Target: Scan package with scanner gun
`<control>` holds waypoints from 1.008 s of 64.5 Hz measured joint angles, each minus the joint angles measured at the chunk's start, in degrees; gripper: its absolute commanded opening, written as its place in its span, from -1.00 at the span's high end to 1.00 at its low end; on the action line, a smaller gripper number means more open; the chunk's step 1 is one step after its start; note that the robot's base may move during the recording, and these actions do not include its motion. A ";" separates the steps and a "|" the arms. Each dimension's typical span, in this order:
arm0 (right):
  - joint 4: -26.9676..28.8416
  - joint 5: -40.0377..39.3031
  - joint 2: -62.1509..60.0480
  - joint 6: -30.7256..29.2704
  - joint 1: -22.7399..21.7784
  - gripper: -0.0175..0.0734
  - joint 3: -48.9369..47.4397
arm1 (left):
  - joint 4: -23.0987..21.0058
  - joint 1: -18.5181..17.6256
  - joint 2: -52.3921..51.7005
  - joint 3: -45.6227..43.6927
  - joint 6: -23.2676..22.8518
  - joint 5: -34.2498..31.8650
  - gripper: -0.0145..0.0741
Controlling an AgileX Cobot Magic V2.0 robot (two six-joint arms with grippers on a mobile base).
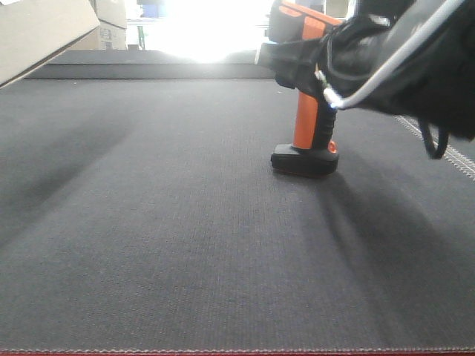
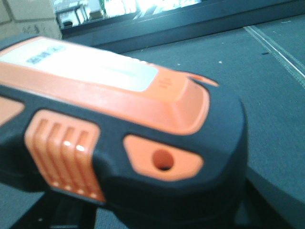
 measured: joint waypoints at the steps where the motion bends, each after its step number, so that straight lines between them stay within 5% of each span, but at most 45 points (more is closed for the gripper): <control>1: 0.00 0.56 -0.44 -1.05 0.00 0.95 0.00 | 0.00 0.00 0.00 0.00 0.00 0.00 0.92; 25: 0.28 20.91 -11.39 -23.20 0.00 0.95 -4.21 | 0.04 0.00 0.00 0.00 0.00 0.00 0.92; 39: 0.28 26.47 -14.52 -33.16 0.00 0.95 -6.74 | 0.04 0.00 0.00 0.00 -0.12 0.00 0.92; 65: 0.17 39.45 -15.16 -36.94 -7.35 0.95 -11.42 | 3.51 0.00 0.00 0.00 -3.87 0.00 0.92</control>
